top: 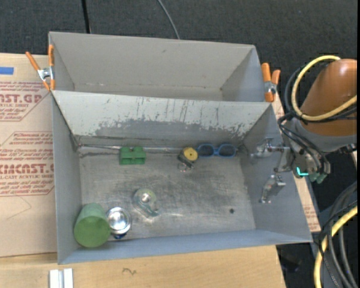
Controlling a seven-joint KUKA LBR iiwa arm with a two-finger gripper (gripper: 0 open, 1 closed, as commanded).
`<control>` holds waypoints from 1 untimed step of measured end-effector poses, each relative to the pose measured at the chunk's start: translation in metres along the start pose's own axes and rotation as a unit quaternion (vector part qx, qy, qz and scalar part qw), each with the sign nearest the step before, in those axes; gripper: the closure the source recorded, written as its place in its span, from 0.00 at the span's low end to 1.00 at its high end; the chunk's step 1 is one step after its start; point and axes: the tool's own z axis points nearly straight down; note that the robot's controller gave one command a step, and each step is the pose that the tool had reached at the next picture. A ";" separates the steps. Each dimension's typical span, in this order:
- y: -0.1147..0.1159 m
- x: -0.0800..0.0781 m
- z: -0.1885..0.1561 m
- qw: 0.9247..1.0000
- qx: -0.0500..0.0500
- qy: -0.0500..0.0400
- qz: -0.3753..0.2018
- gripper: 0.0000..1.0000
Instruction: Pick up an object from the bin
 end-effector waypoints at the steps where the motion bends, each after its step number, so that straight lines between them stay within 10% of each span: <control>1: 0.079 0.028 0.093 0.957 -0.001 -0.001 -0.290 0.00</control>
Offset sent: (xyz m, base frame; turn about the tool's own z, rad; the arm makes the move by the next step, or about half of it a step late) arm -0.0271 0.0768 -0.0905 -0.5868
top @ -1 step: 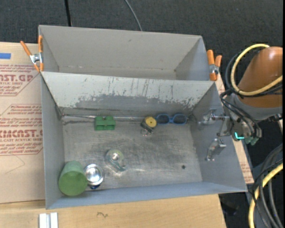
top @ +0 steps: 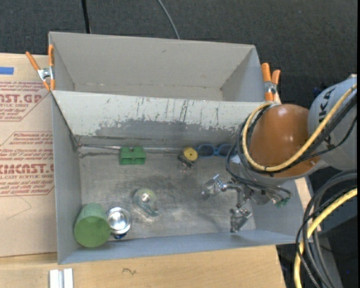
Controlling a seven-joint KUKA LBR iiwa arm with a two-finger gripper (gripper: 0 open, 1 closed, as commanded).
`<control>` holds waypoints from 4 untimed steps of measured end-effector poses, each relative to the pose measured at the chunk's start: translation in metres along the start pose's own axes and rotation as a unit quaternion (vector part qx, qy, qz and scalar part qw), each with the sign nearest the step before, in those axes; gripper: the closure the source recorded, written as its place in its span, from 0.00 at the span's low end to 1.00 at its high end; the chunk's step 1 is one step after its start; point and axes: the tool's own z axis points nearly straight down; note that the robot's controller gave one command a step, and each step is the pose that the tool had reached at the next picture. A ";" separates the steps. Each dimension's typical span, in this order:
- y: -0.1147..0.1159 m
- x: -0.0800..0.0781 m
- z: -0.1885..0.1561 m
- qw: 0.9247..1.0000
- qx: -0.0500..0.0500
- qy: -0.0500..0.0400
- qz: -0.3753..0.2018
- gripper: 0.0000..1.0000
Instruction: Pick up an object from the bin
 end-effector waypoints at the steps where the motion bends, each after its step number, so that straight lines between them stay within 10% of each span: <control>1: 0.105 -0.085 -0.080 0.996 0.003 -0.005 -0.086 0.00; 2: 0.126 -0.130 0.026 0.982 0.004 -0.007 -0.190 0.00; 3: 0.124 -0.128 0.023 0.982 0.005 -0.003 -0.189 1.00; 4: 0.154 -0.117 -0.109 0.952 0.004 -0.004 -0.306 1.00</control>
Offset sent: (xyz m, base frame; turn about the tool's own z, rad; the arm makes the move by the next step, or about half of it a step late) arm 0.0122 0.1289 0.0782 -0.1650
